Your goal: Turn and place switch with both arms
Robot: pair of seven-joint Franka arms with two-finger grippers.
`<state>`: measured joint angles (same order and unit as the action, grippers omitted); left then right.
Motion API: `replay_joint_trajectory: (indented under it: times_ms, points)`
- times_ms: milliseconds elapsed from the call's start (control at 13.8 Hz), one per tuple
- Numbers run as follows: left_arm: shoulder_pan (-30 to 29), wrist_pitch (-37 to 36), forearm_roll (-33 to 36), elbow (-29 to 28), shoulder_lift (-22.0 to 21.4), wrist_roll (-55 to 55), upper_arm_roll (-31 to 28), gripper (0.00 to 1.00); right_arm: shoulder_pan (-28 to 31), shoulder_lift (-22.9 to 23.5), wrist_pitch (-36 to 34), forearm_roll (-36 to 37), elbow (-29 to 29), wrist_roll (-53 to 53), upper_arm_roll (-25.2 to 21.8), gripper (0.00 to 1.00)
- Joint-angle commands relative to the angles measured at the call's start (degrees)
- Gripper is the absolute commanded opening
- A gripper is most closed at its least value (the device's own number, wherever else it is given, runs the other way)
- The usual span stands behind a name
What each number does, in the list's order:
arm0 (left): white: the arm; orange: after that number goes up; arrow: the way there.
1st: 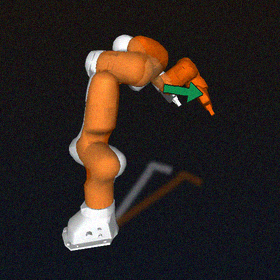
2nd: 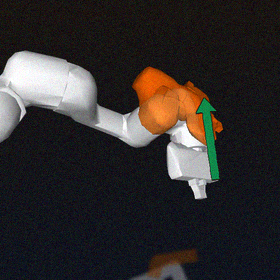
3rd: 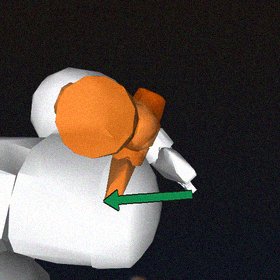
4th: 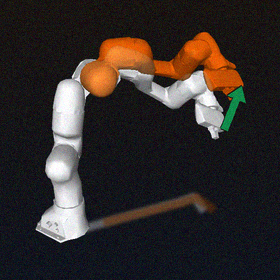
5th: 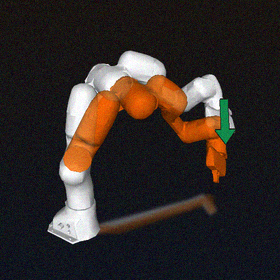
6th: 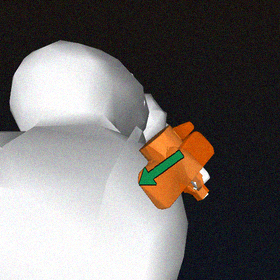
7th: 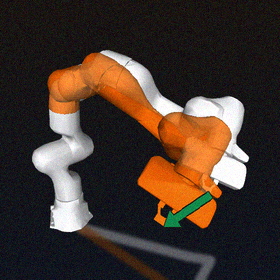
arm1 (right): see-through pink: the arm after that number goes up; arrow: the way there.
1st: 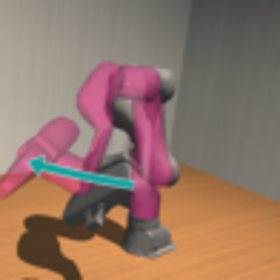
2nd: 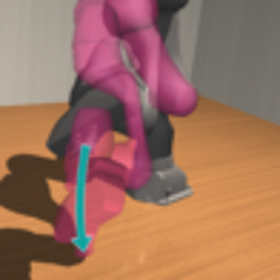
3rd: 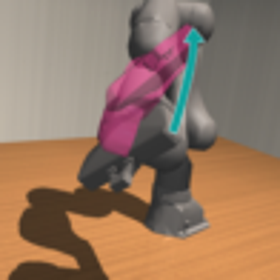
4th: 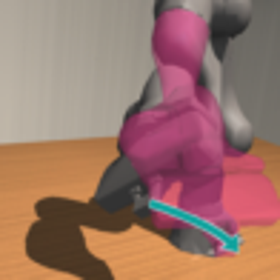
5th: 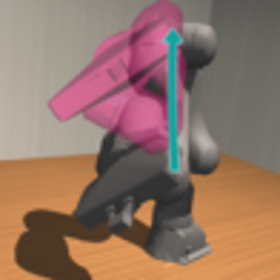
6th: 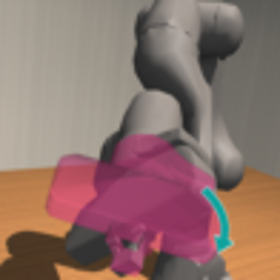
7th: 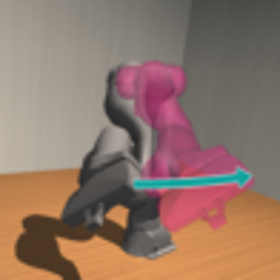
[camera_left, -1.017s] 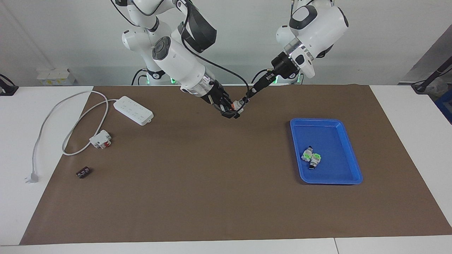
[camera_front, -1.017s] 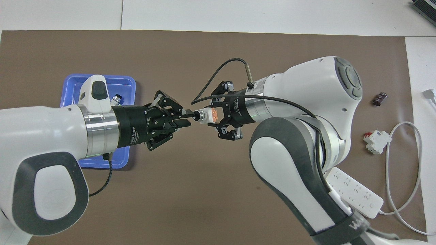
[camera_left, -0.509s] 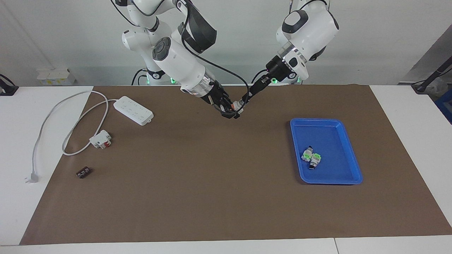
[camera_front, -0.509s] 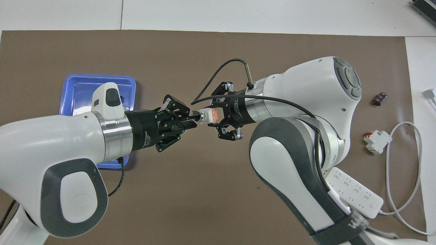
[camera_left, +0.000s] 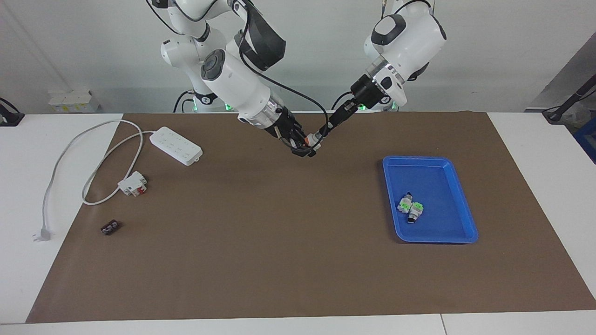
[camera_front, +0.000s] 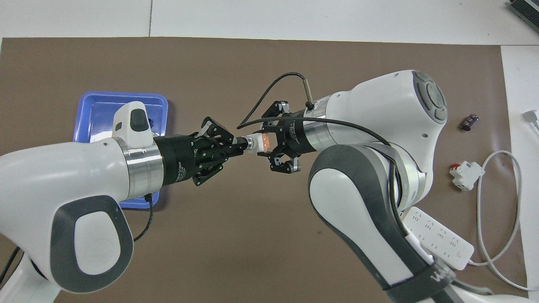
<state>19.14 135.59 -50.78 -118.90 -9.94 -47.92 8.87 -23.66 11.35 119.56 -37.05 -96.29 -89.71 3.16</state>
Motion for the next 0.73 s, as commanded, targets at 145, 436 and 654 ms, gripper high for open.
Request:
replay_joint_trajectory:
  times_ms: [145, 436, 654]
  points:
    - [1.33, 0.99, -0.55, -0.72, -0.52, 3.45, -0.61, 0.0, -0.16, -0.46, 1.29, -0.65, -0.74, -0.82, 0.27, 0.0]
    - [1.69, 0.29, -0.46, -0.63, -0.52, 8.27, -0.61, 0.0, -0.16, -0.46, 1.29, -0.57, -0.74, -0.82, 0.27, 0.0]
    - [1.69, 0.2, -0.37, -0.63, -0.52, 13.8, -0.61, 0.0, -0.08, -0.46, 1.29, -0.57, -0.74, -0.73, 0.27, 0.0]
